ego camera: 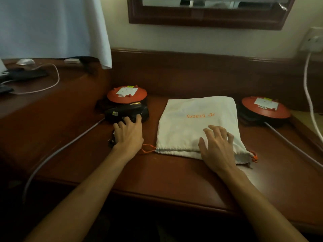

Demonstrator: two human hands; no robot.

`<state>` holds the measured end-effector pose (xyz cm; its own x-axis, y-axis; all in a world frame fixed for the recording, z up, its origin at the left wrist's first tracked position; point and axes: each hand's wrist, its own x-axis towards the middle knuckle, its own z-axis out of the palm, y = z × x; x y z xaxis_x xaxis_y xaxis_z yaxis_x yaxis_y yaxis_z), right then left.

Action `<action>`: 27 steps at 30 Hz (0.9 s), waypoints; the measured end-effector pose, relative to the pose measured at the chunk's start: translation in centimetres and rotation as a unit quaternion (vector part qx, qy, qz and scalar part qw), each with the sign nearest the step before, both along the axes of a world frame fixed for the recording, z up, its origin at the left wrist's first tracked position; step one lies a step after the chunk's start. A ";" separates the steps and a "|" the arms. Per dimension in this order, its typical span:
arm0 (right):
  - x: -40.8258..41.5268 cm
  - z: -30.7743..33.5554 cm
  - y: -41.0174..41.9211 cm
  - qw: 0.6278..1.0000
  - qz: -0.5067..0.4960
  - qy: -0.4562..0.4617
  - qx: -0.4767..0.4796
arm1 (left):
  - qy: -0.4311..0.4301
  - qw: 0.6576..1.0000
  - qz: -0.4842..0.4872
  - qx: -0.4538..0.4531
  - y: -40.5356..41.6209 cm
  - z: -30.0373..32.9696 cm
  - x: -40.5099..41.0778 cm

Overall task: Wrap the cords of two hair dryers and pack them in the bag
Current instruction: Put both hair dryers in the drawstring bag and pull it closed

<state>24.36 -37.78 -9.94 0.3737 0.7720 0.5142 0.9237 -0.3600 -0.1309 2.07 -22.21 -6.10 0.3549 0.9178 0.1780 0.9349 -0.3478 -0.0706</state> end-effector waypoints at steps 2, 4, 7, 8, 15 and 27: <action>0.2 -0.2 -0.2 1.000 0.014 0.006 -0.012 | -0.020 1.000 -0.005 0.010 0.3 0.3 -0.2; 0.3 -0.3 -0.4 1.000 0.018 0.001 -0.014 | -0.064 0.998 -0.025 0.007 0.3 0.7 -0.6; 0.2 -0.4 -0.2 1.000 0.021 0.008 -0.016 | -0.178 0.980 -0.086 -0.004 -0.5 2.6 -0.7; 0.0 -0.3 -0.2 0.999 0.029 0.012 -0.014 | -0.223 0.969 -0.107 -0.010 -1.1 3.5 -0.5; -4.3 3.0 -2.8 0.817 0.187 0.530 0.129 | -0.482 0.834 -0.252 -0.089 -7.7 7.3 1.6; -2.2 7.6 -7.8 0.659 0.215 0.669 0.268 | -0.391 0.787 -0.391 -0.273 -12.9 4.3 7.7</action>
<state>22.15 -45.59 -2.34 0.5748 0.7961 0.1895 -0.1448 0.3268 -0.9339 9.76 -35.13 -1.84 0.8268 0.4895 0.2772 0.1042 -0.6174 0.7797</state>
